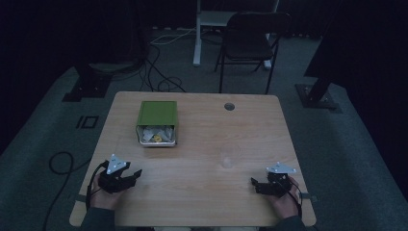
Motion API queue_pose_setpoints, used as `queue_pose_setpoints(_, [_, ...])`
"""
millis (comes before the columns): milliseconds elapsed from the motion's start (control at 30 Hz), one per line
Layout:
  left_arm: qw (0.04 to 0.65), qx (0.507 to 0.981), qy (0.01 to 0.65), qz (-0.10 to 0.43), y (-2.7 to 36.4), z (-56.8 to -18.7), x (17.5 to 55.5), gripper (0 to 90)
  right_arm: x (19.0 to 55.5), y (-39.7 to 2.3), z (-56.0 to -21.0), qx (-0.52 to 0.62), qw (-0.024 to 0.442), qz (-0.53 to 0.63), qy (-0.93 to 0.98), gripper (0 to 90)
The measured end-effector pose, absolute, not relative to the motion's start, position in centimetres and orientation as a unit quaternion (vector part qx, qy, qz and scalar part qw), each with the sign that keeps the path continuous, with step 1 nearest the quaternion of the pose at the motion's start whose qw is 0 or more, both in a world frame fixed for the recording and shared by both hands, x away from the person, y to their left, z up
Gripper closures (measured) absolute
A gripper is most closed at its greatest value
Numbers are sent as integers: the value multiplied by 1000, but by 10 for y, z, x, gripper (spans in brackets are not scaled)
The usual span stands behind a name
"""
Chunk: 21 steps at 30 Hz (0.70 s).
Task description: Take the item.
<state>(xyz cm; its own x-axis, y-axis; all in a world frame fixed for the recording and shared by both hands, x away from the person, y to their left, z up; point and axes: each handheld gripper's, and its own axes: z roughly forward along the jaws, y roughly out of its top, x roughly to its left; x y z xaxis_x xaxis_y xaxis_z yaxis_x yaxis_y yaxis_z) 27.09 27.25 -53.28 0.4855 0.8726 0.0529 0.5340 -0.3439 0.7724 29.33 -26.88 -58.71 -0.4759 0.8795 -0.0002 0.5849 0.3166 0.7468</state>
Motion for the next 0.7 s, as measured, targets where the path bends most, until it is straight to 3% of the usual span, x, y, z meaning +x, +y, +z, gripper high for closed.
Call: queue_pose_setpoints(700, [365,801,410,240,246,-512,288,481,293,-270,-587,466,210,352,784,137])
